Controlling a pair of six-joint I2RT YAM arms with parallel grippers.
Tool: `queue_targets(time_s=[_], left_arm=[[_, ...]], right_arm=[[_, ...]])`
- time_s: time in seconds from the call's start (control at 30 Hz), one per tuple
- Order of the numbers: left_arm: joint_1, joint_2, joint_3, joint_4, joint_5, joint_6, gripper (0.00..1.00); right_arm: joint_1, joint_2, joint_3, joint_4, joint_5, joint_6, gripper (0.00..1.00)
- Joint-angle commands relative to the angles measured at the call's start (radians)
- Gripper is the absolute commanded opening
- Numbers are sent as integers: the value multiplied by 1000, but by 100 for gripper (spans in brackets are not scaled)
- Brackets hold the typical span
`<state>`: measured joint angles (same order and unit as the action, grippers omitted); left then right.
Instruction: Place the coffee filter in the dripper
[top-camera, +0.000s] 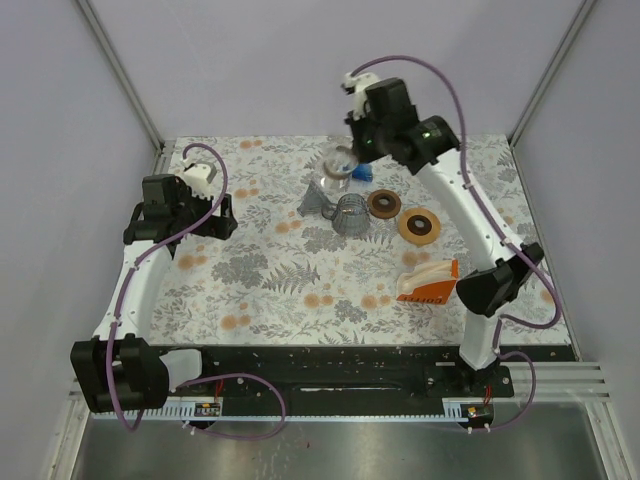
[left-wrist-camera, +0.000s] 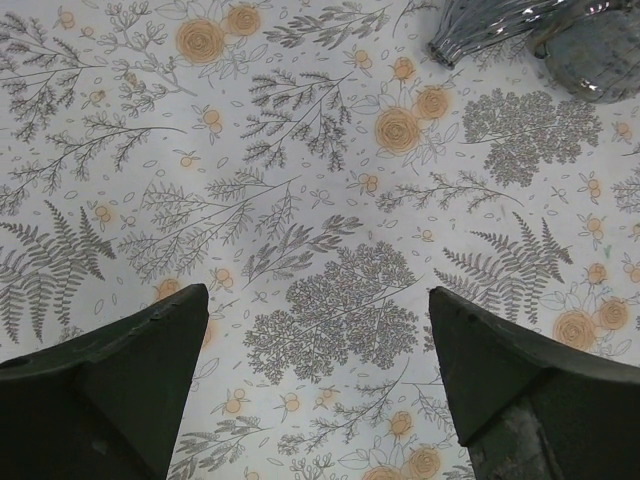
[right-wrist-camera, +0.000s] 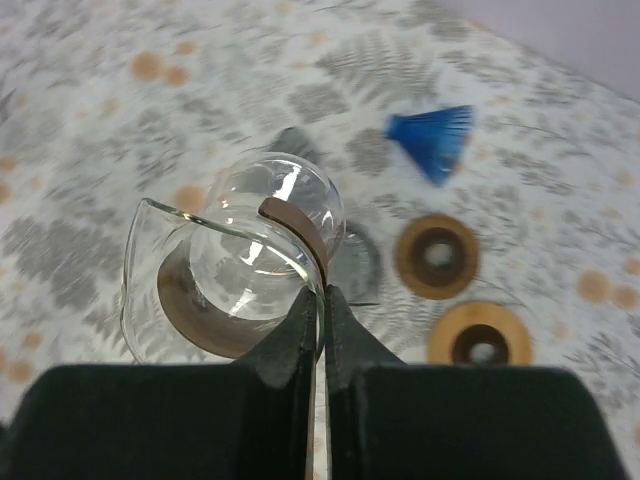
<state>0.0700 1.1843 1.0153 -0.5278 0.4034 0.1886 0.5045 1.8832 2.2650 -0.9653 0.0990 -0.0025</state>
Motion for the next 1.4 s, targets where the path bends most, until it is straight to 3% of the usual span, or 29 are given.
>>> queue_targets(time_s=[0.0, 0.13, 0.4, 0.53, 0.9, 0.93, 1.17, 1.37], left_arm=[[-1, -26, 62, 6, -80, 14, 96], [-1, -26, 68, 6, -109, 11, 96], [2, -28, 62, 6, -118, 11, 96], [4, -25, 60, 6, -118, 11, 96], [4, -17, 55, 6, -110, 15, 97], [4, -18, 57, 6, -110, 15, 96], [5, -15, 52, 6, -107, 22, 97], [8, -23, 46, 6, -106, 26, 97]], right_arm=[[178, 30, -59, -9, -88, -14, 0], [288, 68, -97, 26, -96, 39, 0], [318, 152, -173, 105, -120, 122, 0], [341, 174, -216, 143, -81, 121, 0], [358, 249, -231, 129, -189, 36, 0], [358, 251, -229, 126, -189, 35, 2], [358, 208, -206, 122, -263, 7, 45], [356, 68, -202, 146, -187, -57, 68]])
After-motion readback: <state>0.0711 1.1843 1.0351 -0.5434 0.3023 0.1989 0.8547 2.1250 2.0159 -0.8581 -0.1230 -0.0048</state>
